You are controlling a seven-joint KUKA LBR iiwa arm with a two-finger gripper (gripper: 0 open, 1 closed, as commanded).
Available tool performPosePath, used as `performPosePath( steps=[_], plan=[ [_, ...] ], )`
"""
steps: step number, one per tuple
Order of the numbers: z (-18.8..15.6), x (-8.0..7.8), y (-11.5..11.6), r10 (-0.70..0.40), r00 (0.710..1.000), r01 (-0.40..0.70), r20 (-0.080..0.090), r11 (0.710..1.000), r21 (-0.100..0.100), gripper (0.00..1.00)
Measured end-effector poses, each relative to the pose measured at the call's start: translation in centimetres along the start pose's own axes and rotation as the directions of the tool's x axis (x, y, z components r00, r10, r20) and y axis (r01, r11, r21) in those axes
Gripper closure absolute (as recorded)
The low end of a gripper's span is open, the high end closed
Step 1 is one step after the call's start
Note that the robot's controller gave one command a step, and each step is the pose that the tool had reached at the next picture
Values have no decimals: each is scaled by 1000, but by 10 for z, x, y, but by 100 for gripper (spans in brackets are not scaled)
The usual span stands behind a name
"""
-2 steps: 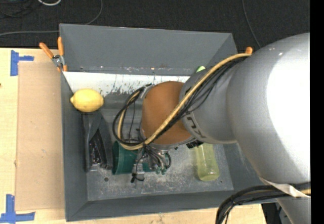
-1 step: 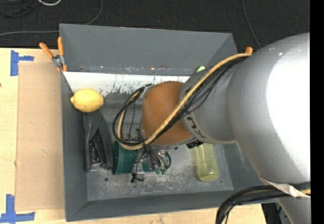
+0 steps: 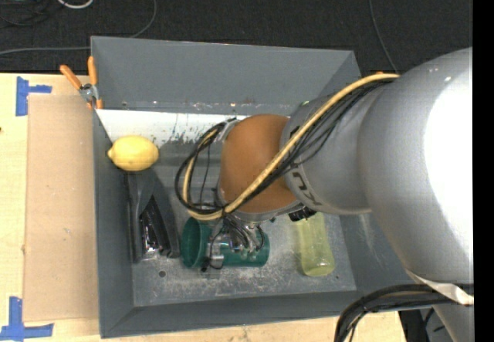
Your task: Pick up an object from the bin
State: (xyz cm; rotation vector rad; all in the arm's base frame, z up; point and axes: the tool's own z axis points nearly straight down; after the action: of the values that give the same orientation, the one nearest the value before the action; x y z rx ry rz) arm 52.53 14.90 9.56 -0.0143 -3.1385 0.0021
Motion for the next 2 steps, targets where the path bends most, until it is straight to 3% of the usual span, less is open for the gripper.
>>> performPosePath(
  steps=[1,2],
  plan=[
    [-6,-1,-1,-5,1000,5,-5,1000,1,100],
    [-33,-1,-9,-49,999,49,-8,999,1,0]
  ],
)
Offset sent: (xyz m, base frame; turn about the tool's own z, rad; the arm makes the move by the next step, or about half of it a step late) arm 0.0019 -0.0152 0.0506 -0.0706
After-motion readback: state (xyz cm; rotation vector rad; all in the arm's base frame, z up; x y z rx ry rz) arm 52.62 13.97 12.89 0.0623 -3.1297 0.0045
